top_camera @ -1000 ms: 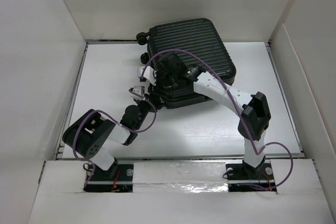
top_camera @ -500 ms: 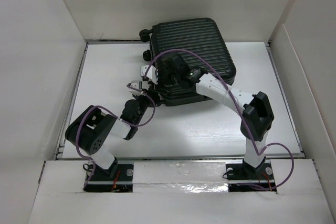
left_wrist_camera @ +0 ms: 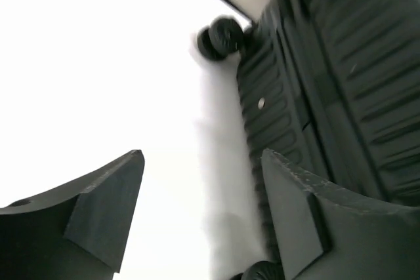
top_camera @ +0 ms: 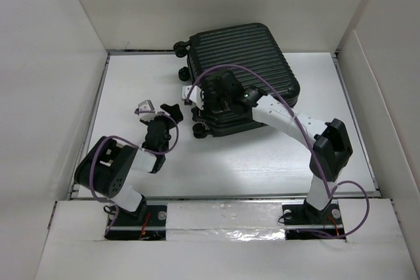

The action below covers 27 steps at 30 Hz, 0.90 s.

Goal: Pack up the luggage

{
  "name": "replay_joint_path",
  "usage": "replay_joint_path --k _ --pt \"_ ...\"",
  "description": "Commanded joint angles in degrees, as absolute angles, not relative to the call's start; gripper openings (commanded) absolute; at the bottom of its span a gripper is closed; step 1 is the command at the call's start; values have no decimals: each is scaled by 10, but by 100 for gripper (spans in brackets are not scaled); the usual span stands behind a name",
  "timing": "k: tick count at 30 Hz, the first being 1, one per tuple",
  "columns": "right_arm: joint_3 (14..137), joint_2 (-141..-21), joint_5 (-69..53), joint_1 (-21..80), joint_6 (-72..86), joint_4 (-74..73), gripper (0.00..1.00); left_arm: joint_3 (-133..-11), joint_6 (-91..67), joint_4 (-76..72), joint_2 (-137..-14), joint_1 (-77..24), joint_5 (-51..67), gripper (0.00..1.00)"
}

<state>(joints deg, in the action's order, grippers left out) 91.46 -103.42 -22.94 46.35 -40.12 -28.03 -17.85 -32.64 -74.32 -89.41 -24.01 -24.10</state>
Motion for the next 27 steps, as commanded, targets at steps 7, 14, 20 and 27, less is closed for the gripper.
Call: replay_joint_path --k 7,14,20,27 --pt "889 -1022 -268 534 -309 -324 0 -40 -443 -732 -602 -240 -246 72" --pt "931 -1056 -278 637 -249 -224 0 -75 -449 -368 -229 -246 -230 79" --pt "993 -1067 -262 706 -201 -149 22 -149 -447 -123 -29 -251 -287 98" --pt "827 -872 -82 693 -152 -41 100 -190 -446 -90 -41 -251 -237 99"
